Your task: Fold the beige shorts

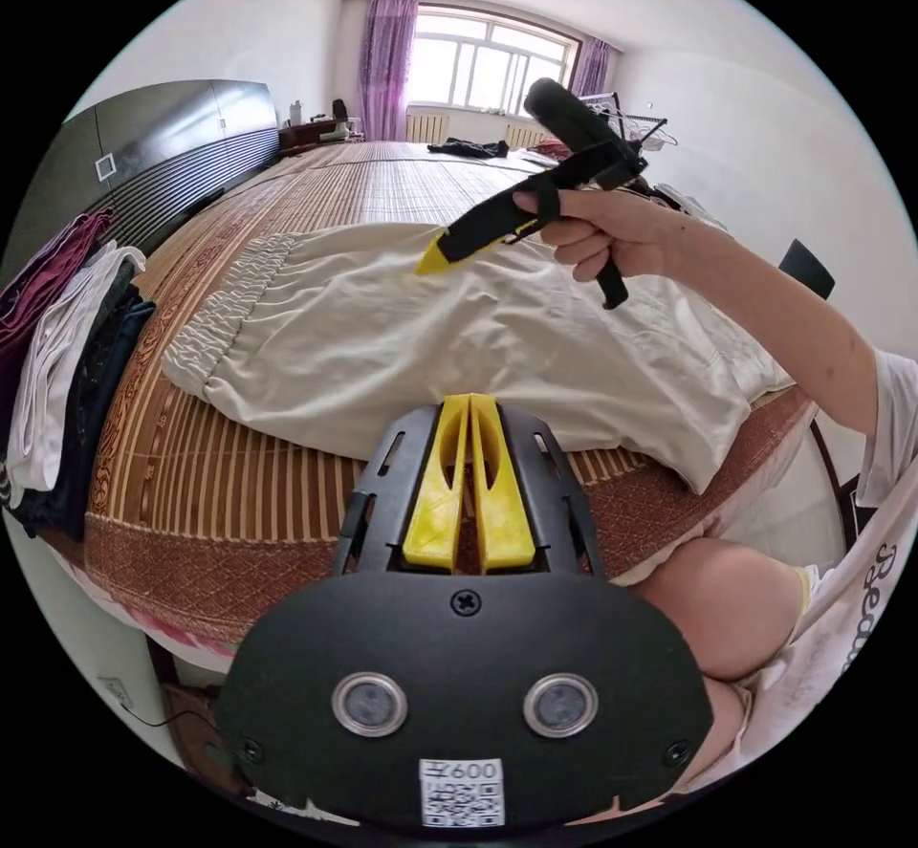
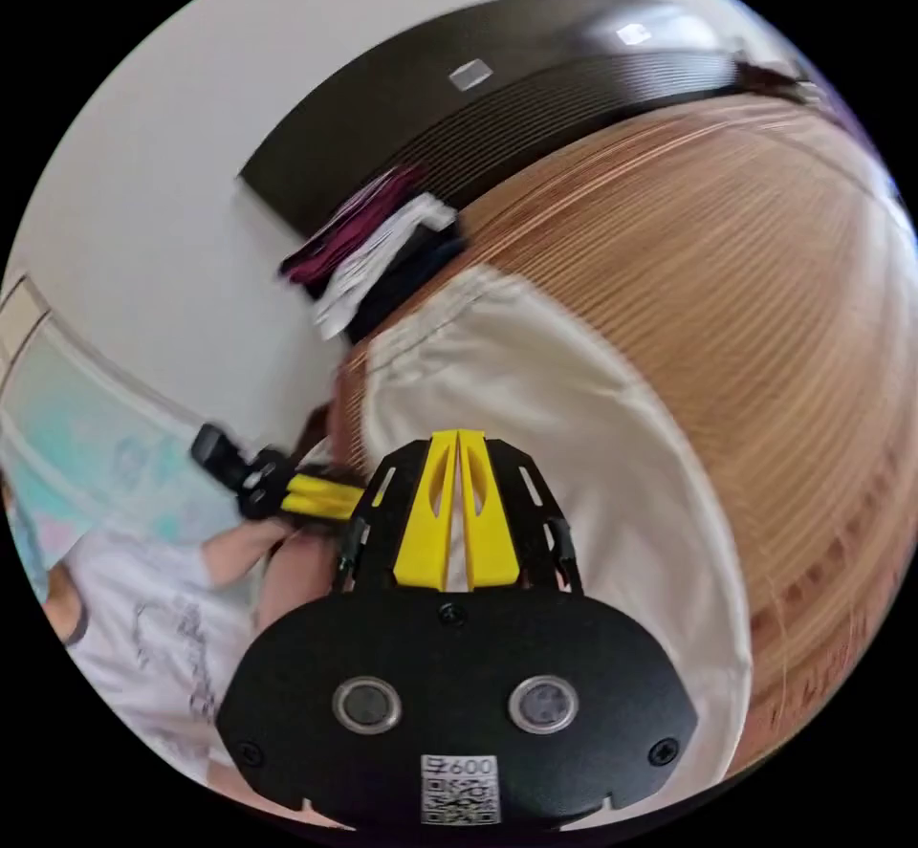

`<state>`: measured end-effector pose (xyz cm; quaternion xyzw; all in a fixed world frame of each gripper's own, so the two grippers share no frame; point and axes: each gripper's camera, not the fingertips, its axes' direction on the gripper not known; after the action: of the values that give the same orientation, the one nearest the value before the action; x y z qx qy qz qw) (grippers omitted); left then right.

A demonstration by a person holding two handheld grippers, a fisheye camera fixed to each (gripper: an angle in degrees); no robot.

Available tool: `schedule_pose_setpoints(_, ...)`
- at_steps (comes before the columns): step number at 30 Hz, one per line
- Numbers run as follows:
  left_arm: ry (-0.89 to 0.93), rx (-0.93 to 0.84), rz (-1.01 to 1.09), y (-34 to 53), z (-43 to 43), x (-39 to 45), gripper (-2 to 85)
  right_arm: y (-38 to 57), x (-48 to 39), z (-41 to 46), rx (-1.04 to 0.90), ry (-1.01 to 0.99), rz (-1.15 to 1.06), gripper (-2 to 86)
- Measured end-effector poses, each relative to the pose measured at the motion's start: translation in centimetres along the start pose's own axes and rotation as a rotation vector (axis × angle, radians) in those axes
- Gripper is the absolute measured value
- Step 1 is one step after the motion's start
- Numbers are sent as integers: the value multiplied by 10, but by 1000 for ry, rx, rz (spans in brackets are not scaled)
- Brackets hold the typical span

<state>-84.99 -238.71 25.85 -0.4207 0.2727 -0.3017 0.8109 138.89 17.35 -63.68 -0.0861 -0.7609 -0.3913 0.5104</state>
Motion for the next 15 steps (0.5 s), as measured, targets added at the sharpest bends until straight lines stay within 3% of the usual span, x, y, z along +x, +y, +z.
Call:
schedule_pose_setpoints(2, -2, 11, 1, -3, -1, -3, 6, -15, -8, 38, -189, -124, -54, -8)
schedule_pose_setpoints(4, -5, 20, 7, -5, -2, -6, 6, -24, 0, 44, -231, -70, -49, -8)
schedule_pose_setpoints(6, -11, 32, 12, -7, -3, -8, 6, -35, 25, 27, -140, -46, 68, -8)
schedule_pose_setpoints(8, -15, 39, 7, -11, -2, -13, 5, -40, 65, -15, 99, -22, 319, -8)
schedule_pose_setpoints(10, -20, 39, 6, -15, -2, -16, 5, -27, 63, -48, 366, 104, 436, -8)
schedule_pose_setpoints(11, -20, 36, 0, -19, -1, -19, 5, -23, 45, -59, 483, 178, 407, -8)
schedule_pose_setpoints(13, 0, 13, -7, -28, -2, -26, 4, -30, 10, -55, 518, 256, 255, -8)
schedule_pose_setpoints(15, 89, -36, -144, -43, -7, -53, 4, -54, -13, -30, 362, 184, 114, -8)
